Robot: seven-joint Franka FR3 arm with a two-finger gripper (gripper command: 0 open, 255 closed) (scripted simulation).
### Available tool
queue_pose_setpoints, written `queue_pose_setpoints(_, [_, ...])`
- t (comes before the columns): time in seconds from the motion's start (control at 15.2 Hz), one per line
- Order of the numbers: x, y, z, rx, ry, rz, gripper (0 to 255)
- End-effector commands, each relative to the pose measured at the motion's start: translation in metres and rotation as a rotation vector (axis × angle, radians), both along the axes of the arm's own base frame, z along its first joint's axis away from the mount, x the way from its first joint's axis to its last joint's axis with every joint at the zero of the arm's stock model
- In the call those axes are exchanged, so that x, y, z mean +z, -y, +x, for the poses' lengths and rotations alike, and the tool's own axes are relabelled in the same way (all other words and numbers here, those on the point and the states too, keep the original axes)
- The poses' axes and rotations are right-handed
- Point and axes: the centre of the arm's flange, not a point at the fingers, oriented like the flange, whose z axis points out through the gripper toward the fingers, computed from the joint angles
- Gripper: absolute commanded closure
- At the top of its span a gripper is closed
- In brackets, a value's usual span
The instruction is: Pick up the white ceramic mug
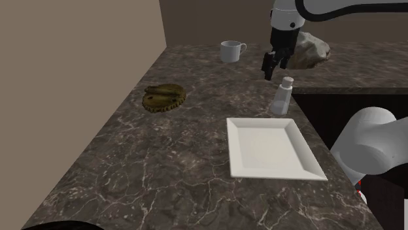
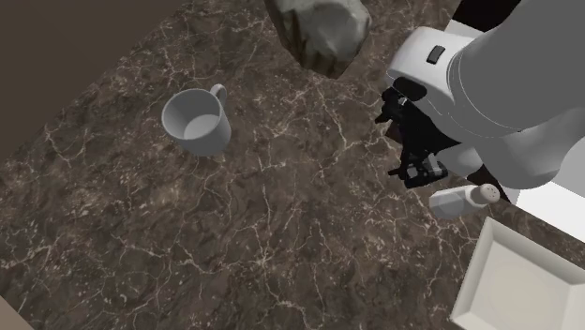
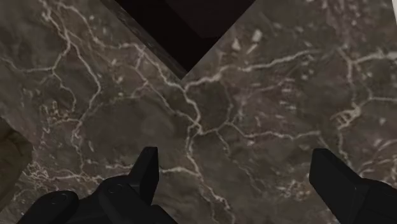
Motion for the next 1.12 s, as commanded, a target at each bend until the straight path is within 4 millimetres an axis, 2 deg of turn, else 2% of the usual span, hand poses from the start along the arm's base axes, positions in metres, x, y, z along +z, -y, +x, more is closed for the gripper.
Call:
queue_pose_setpoints(0.0, [0.000, 0.000, 0.000, 0.000, 0.000, 0.000, 0])
queue_pose_setpoints(1.06, [0.023, 0.069, 0.200, -0.063, 0.017, 0.063, 0])
